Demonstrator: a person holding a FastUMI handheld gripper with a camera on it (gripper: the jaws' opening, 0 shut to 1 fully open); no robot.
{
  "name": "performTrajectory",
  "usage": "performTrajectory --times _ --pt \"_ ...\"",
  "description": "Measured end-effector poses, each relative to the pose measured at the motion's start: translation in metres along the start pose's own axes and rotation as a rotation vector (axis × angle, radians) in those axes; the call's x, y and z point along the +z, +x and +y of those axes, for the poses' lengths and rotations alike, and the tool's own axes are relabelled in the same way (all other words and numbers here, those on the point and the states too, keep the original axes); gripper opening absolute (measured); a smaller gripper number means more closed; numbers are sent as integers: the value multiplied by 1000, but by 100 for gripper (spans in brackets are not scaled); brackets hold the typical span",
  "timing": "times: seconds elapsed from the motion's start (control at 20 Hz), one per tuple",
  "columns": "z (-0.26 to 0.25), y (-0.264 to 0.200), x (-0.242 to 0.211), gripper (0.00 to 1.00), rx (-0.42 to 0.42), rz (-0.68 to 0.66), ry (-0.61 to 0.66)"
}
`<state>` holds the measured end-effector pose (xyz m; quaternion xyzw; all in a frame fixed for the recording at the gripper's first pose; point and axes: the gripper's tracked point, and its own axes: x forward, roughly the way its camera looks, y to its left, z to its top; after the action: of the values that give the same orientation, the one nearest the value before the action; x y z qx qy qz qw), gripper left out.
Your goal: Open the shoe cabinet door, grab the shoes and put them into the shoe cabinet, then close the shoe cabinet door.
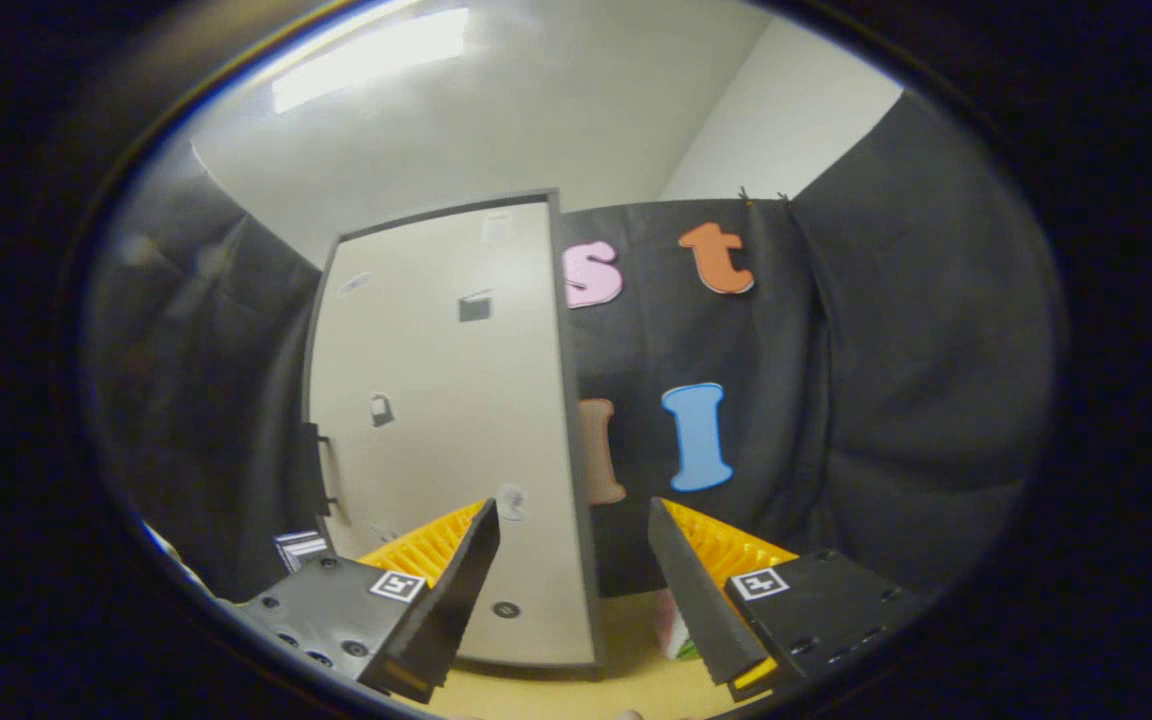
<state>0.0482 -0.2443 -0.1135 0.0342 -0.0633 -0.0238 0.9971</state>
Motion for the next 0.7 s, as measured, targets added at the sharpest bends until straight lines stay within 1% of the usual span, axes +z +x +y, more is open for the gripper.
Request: performTrajectory --times 0.05,0.1,0.15,0.2,0.35,0.45,0.55,0.6,0.7 --pt "-52 -1 -7 95 -4 -39 -37" --pt "-85 2 -26 95 31 -70 -55" --pt "-109 6 -52 95 78 -63 -51" --pt "-137 14 -86 95 84 -42 -40" --pt "-222 41 -182 95 29 -17 25" --pt "-252 51 -249 95 2 35 50" --pt "-264 57 -310 95 0 100 15" --pt "-266 58 -329 95 14 109 6" --pt "-261 59 -353 95 47 128 36"
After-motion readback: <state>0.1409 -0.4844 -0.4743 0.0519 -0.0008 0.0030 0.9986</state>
